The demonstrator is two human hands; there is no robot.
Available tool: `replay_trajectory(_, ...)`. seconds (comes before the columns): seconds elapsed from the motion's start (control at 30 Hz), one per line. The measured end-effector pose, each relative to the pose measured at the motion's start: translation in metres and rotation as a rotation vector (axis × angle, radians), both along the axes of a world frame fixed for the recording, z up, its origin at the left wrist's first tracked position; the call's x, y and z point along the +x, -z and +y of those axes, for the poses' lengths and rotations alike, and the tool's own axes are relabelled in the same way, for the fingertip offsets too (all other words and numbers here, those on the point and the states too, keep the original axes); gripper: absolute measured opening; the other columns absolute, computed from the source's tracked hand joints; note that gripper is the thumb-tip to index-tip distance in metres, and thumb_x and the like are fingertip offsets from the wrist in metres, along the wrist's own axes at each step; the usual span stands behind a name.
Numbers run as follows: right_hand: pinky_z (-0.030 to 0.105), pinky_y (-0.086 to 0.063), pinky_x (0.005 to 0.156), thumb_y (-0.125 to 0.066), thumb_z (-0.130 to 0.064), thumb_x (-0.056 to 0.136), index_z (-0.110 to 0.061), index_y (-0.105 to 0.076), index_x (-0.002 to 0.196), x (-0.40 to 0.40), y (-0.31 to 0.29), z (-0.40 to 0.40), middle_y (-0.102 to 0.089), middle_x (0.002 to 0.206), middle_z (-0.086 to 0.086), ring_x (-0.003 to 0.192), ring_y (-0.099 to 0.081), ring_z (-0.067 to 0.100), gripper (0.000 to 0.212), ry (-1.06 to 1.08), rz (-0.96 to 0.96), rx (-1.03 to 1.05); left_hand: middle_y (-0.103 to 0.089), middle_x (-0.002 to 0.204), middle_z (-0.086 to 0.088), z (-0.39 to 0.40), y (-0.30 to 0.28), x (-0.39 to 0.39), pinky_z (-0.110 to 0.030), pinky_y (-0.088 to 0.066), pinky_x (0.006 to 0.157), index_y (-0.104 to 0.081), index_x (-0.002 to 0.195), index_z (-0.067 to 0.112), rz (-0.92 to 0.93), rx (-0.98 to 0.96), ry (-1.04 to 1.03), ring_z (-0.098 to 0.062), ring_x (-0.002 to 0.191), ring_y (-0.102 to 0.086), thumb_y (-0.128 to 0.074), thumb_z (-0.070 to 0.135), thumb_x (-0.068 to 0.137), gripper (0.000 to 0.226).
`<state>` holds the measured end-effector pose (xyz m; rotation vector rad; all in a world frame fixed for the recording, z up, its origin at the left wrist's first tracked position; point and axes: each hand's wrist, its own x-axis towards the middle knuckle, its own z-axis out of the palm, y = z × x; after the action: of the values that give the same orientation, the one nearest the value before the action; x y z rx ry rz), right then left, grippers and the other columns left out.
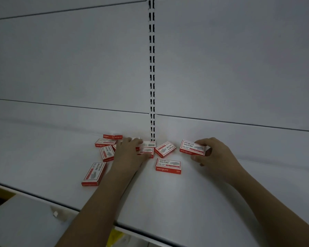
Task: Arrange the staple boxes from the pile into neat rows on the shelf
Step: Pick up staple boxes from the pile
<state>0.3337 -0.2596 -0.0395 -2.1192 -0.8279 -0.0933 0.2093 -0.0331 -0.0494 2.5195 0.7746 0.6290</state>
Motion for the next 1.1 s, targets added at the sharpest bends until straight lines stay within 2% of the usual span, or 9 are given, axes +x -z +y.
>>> replay_trajectory(0.13, 0.018, -0.049, 0.062, -0.077, -0.023, 0.078, -0.021, -0.063, 0.110, -0.001, 0.002, 0.000, -0.055, 0.101, -0.007, 0.073, -0.062, 0.012, 0.035, 0.001, 0.013, -0.007, -0.053, 0.129, -0.005, 0.009, -0.001, -0.004, -0.037, -0.038, 0.101, -0.063, 0.116, 0.019, -0.076, 0.035, -0.128, -0.026, 0.120, -0.045, -0.061, 0.026, 0.090, 0.027)
replay_trajectory(0.27, 0.025, -0.053, 0.076, -0.077, -0.026, 0.078, -0.023, -0.062, 0.112, -0.002, 0.006, 0.000, -0.054, 0.100, -0.011, 0.084, -0.059, 0.011, 0.037, -0.010, 0.012, -0.037, -0.050, 0.128, -0.009, 0.012, -0.003, -0.009, -0.039, -0.038, 0.096, -0.059, 0.115, 0.020, -0.007, 0.089, -0.290, -0.030, 0.119, -0.044, -0.051, 0.018, 0.094, 0.023)
replay_trajectory(0.4, 0.029, -0.053, 0.081, -0.077, -0.026, 0.078, -0.024, -0.062, 0.112, -0.002, 0.006, 0.001, -0.052, 0.098, -0.014, 0.086, -0.057, 0.010, 0.037, -0.030, -0.001, -0.046, -0.058, 0.113, -0.002, 0.006, -0.005, -0.005, -0.025, -0.050, 0.075, -0.057, 0.112, 0.020, -0.191, 0.005, -0.108, -0.013, 0.093, -0.056, -0.044, 0.017, 0.099, 0.019)
replay_trajectory(0.5, 0.027, -0.052, 0.079, -0.077, -0.026, 0.078, -0.025, -0.062, 0.113, -0.003, 0.006, 0.002, -0.053, 0.098, -0.015, 0.085, -0.056, 0.008, 0.038, -0.046, -0.013, -0.040, -0.060, 0.103, 0.014, -0.005, -0.012, -0.005, -0.009, -0.045, 0.055, -0.063, 0.102, 0.023, -0.449, -0.313, 0.129, -0.001, 0.079, -0.062, -0.034, 0.014, 0.103, 0.030)
replay_trajectory(0.6, 0.020, -0.049, 0.075, -0.077, -0.026, 0.078, -0.026, -0.062, 0.112, -0.003, 0.006, 0.003, -0.054, 0.099, -0.015, 0.083, -0.055, 0.006, 0.038, -0.062, -0.022, -0.027, -0.066, 0.103, 0.006, -0.012, -0.018, -0.006, -0.015, -0.053, 0.056, -0.070, 0.095, 0.020, -0.513, -0.642, 0.301, 0.000, 0.076, -0.067, -0.034, 0.009, 0.102, 0.038)
replay_trajectory(0.67, 0.015, -0.046, 0.071, -0.077, -0.026, 0.078, -0.027, -0.061, 0.111, -0.003, 0.006, 0.004, -0.054, 0.099, -0.015, 0.083, -0.055, 0.005, 0.037, -0.070, -0.023, -0.025, -0.069, 0.102, 0.005, -0.014, -0.019, -0.007, -0.021, -0.057, 0.064, -0.071, 0.097, 0.023, -0.464, -0.699, 0.330, -0.002, 0.078, -0.068, -0.040, 0.013, 0.101, 0.034)
replay_trajectory(0.77, 0.011, -0.042, 0.068, -0.077, -0.025, 0.077, -0.028, -0.062, 0.111, -0.002, 0.006, 0.004, -0.055, 0.099, -0.016, 0.082, -0.055, 0.003, 0.037, -0.070, -0.028, -0.018, -0.070, 0.101, 0.009, -0.014, -0.016, -0.008, -0.021, -0.057, 0.070, -0.068, 0.103, 0.028, -0.402, -0.660, 0.410, -0.004, 0.087, -0.069, -0.064, 0.019, 0.090, 0.016)
replay_trajectory(0.87, 0.010, -0.041, 0.068, -0.078, -0.024, 0.076, -0.027, -0.063, 0.111, -0.002, 0.005, 0.004, -0.055, 0.100, -0.014, 0.083, -0.054, 0.002, 0.038, -0.066, -0.038, -0.009, -0.069, 0.102, 0.007, -0.014, -0.013, -0.005, -0.025, -0.059, 0.073, -0.063, 0.106, 0.028, -0.310, -0.580, 0.439, -0.009, 0.092, -0.068, -0.082, 0.011, 0.071, 0.043)
replay_trajectory(1.1, 0.008, -0.040, 0.067, -0.077, -0.022, 0.077, -0.025, -0.062, 0.112, -0.002, -0.001, 0.003, -0.055, 0.103, -0.011, 0.083, -0.052, -0.001, 0.038, -0.068, -0.084, -0.027, -0.069, 0.102, 0.006, -0.012, -0.007, -0.001, -0.022, -0.058, 0.068, -0.057, 0.095, 0.030, -0.313, -0.441, 0.447, -0.003, 0.089, -0.068, -0.082, 0.007, 0.070, 0.042)
